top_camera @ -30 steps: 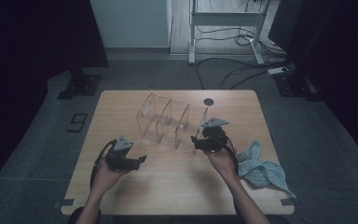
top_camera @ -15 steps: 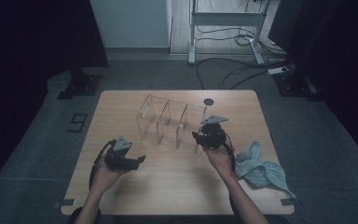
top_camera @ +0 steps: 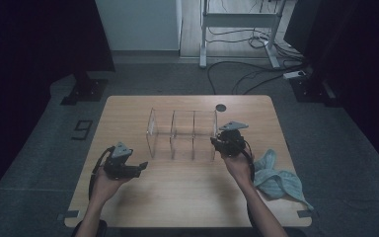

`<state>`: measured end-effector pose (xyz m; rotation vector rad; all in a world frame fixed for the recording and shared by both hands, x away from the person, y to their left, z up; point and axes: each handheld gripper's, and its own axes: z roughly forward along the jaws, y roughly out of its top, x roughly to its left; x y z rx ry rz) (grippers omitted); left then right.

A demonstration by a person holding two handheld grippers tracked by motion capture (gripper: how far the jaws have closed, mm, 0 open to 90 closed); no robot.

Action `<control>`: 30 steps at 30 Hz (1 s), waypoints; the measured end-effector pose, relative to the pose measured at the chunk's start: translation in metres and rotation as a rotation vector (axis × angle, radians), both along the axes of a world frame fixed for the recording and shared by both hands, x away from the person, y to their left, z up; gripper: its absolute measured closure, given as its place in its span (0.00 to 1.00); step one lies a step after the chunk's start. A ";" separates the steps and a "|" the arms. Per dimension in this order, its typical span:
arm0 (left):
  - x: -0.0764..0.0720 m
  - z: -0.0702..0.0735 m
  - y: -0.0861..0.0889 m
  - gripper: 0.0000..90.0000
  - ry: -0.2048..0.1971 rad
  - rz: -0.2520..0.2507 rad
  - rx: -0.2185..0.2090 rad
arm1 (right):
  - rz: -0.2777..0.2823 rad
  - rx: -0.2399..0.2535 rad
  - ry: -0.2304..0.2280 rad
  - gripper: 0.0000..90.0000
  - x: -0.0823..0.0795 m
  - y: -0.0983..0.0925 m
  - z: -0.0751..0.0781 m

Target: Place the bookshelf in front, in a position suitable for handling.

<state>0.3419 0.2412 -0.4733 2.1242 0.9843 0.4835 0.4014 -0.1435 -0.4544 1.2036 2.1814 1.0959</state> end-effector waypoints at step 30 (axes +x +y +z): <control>-0.002 0.011 0.004 0.24 -0.022 -0.005 -0.071 | 0.034 0.011 -0.009 0.96 -0.006 -0.041 -0.002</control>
